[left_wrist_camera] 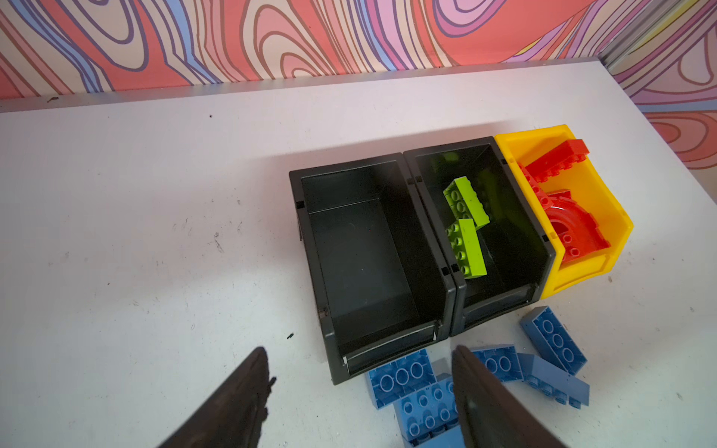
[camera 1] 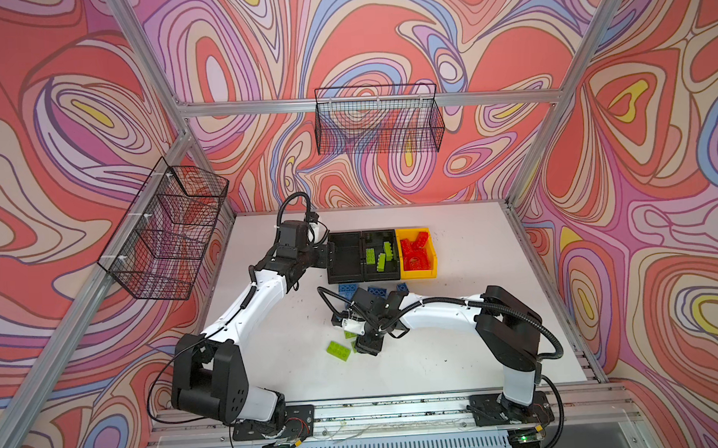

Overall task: Sort the legos into containers by color
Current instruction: 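Move the right gripper down to the green bricks and grasp one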

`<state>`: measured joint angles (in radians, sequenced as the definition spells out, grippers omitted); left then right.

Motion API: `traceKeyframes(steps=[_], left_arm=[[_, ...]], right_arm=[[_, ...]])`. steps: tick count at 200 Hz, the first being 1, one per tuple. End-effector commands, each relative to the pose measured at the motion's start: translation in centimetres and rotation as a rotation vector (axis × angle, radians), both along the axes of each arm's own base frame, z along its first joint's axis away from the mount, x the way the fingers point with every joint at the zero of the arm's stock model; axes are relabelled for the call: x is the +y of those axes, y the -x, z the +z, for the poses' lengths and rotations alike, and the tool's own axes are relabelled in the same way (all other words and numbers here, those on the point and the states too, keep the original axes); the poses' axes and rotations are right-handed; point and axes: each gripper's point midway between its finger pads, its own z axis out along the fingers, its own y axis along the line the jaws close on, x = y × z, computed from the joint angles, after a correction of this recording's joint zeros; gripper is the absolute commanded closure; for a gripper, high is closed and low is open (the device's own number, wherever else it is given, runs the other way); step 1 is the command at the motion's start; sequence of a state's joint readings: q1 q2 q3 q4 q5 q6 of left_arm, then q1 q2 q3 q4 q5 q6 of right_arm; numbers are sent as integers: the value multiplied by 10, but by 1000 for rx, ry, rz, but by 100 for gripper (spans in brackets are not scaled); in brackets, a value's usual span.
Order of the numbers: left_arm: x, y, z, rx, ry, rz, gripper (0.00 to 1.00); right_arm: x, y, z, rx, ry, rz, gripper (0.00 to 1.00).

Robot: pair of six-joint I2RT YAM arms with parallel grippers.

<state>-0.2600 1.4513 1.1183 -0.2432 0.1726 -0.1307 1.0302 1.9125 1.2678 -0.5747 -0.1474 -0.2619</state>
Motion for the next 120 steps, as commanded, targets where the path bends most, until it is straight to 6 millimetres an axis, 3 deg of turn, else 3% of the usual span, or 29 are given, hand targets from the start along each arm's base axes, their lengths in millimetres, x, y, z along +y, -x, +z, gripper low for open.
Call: traceKeyframes(steps=[1, 64, 120], left_arm=[[3, -3, 11, -19, -2, 2, 23], [4, -2, 11, -22, -5, 4, 23], [4, -3, 12, -26, -8, 7, 23]], right_arm=[[-2, 10, -17, 24, 25, 35, 32], [-12, 26, -33, 41, 70, 39, 35], [-10, 21, -35, 18, 74, 0, 60]])
